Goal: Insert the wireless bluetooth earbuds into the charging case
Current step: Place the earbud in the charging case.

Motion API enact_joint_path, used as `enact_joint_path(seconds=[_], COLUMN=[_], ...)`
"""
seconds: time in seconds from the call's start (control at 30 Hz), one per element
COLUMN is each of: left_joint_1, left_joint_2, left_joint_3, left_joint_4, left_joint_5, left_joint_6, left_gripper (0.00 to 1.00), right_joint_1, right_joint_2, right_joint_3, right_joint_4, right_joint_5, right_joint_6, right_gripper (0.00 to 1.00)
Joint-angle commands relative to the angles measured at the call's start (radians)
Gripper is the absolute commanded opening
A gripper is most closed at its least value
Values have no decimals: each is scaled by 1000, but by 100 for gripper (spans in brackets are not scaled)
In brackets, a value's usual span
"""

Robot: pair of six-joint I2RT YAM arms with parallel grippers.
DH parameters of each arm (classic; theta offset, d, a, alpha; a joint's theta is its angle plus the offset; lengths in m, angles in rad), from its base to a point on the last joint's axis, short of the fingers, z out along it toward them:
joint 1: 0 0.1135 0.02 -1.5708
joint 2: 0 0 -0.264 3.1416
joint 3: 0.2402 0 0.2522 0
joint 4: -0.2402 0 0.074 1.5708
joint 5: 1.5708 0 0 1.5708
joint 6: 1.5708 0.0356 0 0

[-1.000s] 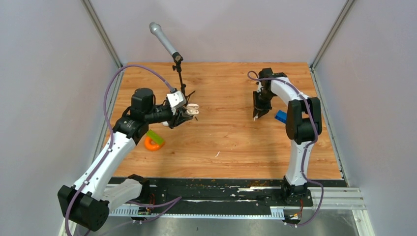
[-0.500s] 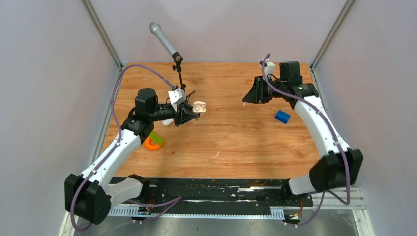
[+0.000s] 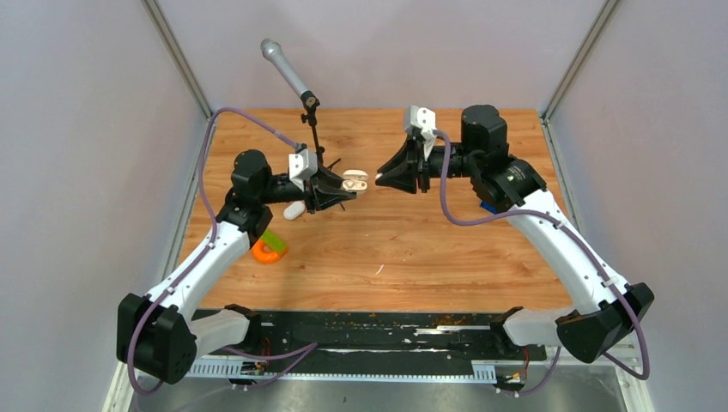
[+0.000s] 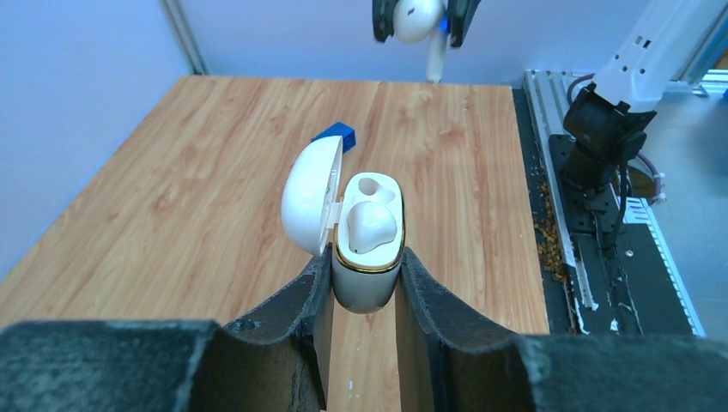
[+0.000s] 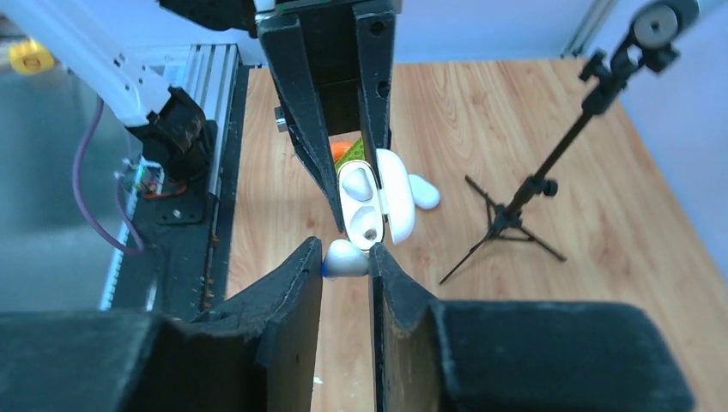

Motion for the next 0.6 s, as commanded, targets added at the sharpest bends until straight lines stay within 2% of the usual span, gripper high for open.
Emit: enact_joint_path(seconds=[0.0, 0.17, 0.57], left_joint_1=[-2, -8, -14], left_joint_2=[-45, -49, -63], left_joint_3=[-10, -31, -53], left_joint_4=[118, 178, 254], left_joint_5=[76, 106, 117], left_joint_6=[-6, -23, -72], left_gripper=[10, 10, 9], right_joint_1=[38, 77, 93], right_joint_2=[8, 39, 100], right_joint_3=[55, 97, 155], right_joint_4=[-6, -81, -178], right_joint_5=[-111, -176, -241], right_joint_6=[-320, -521, -623], right_gripper=[6, 5, 5])
